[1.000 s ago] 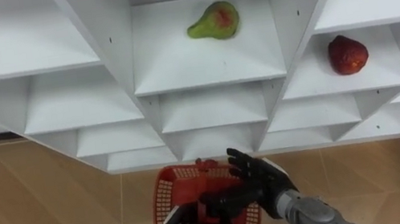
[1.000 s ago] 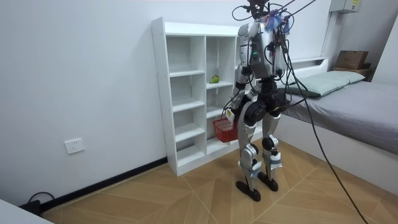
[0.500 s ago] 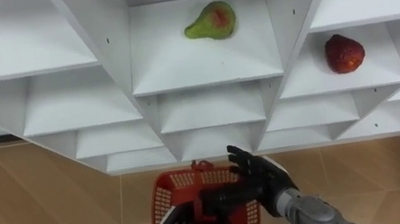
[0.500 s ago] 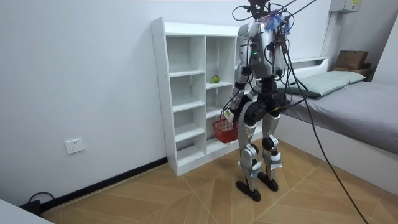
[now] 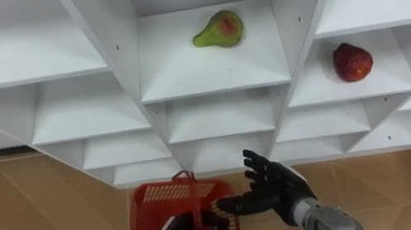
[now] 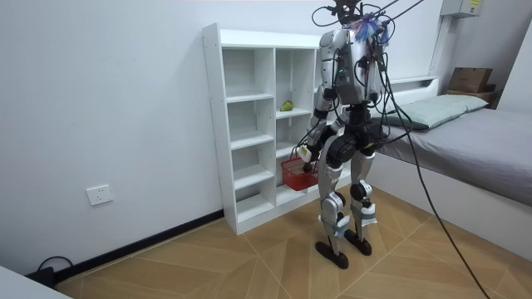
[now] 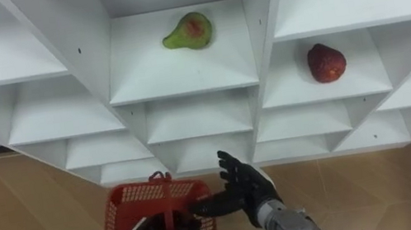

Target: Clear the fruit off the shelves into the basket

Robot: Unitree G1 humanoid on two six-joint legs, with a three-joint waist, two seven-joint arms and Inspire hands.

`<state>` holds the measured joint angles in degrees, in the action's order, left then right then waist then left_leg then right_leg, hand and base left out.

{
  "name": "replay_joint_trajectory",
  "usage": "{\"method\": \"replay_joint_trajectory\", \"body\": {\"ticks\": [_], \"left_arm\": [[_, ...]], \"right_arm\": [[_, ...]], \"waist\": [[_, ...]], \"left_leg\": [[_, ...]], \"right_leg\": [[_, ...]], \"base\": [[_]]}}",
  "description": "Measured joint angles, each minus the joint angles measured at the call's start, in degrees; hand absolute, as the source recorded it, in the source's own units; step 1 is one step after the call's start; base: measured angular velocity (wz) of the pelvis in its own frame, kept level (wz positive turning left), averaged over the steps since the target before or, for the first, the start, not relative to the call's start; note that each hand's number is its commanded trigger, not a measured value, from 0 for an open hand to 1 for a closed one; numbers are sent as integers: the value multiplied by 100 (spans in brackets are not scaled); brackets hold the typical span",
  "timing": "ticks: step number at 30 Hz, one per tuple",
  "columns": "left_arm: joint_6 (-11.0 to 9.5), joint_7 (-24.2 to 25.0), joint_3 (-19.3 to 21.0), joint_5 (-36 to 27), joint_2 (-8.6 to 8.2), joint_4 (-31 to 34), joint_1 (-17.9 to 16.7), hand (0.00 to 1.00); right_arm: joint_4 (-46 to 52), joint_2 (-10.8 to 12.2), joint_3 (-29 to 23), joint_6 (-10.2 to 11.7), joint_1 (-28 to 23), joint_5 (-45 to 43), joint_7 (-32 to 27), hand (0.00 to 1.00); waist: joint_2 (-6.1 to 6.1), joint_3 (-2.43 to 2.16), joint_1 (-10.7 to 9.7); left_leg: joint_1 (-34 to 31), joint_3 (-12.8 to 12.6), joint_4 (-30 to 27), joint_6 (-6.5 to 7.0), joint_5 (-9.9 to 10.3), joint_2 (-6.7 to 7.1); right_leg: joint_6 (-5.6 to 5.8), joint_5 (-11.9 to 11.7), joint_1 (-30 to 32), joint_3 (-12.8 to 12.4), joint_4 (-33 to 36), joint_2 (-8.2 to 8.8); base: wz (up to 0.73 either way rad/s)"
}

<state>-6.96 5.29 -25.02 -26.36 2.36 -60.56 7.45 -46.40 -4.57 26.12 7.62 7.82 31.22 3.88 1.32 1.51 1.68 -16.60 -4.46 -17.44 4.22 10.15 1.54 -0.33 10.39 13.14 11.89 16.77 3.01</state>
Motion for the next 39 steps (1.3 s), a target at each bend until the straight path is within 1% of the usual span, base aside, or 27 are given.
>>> {"method": "replay_joint_trajectory", "body": {"ticks": [6,12,16,20,24,25,29,31,34,36,37,39], "left_arm": [[1,0,-71,5,19,-16,-43,100],[-4,0,-65,115,18,-10,-44,100],[-4,1,16,253,41,-9,-49,100],[-6,0,125,339,99,-9,-66,100],[-7,-1,250,354,123,-14,-152,100],[-7,-1,262,352,146,-12,-179,100],[-6,-1,372,358,183,-6,-232,100],[-5,-1,463,357,181,43,-241,100],[-2,-2,468,354,194,135,-284,100],[-3,-3,471,345,249,359,-360,100],[-3,-2,472,353,260,373,-365,100],[-4,-2,475,358,263,373,-392,100]], "right_arm": [[57,-16,-45,6,2,14,0,0],[55,-26,-38,8,-8,-76,6,0],[56,-21,-43,8,-12,-409,6,0],[69,-28,-47,7,-16,-764,-22,0],[480,-46,-79,8,-150,-1167,-145,0],[590,-91,-85,9,-191,-1260,-147,0],[776,-123,-46,6,-243,-1740,-145,0],[1039,-215,-44,-3,-324,-1983,-122,0],[1370,-323,-37,-14,-473,-2162,-135,0],[1650,-434,-41,-16,-515,-2284,-133,0],[1800,-440,-44,-19,-532,-2377,-143,0],[2051,-485,-54,-17,-579,-2570,-184,0]], "waist": [[-3,1,-22],[-12,-1,-54],[-36,-5,-73],[-86,-27,-65],[-112,-26,-4],[-126,-30,12],[-150,-40,26],[-161,-45,30],[-196,-54,33],[-277,-54,32],[-316,-54,36],[-362,-70,40]], "left_leg": [[-15,22,6,5,-9,-1],[-3,10,11,5,-10,-1],[0,8,26,4,-10,-3],[27,11,27,3,-10,-3],[137,-5,50,3,-11,1],[207,-10,107,-2,-16,5],[332,-2,175,-11,-25,7],[363,5,171,-18,-30,8],[492,4,208,-20,-31,8],[584,4,263,-24,-32,11],[655,4,282,-28,-33,11],[790,3,331,-32,-31,12]], "right_leg": [[-13,-10,-3,81,-1,11],[-12,-10,4,103,-17,12],[-12,-10,6,135,-20,14],[-12,-10,-17,161,-34,20],[-13,-10,-110,136,-42,21],[-12,-10,-152,116,-47,18],[-13,-10,-290,81,-117,-1],[-13,-10,-315,89,-119,-2],[-13,-10,-455,98,-157,-1],[-13,-10,-547,94,-224,-12],[-13,-10,-617,92,-240,-17],[-12,-10,-761,87,-308,-25]], "base": [[1],[0],[0],[0],[-4],[-3],[0],[0],[0],[0],[0],[0]]}}
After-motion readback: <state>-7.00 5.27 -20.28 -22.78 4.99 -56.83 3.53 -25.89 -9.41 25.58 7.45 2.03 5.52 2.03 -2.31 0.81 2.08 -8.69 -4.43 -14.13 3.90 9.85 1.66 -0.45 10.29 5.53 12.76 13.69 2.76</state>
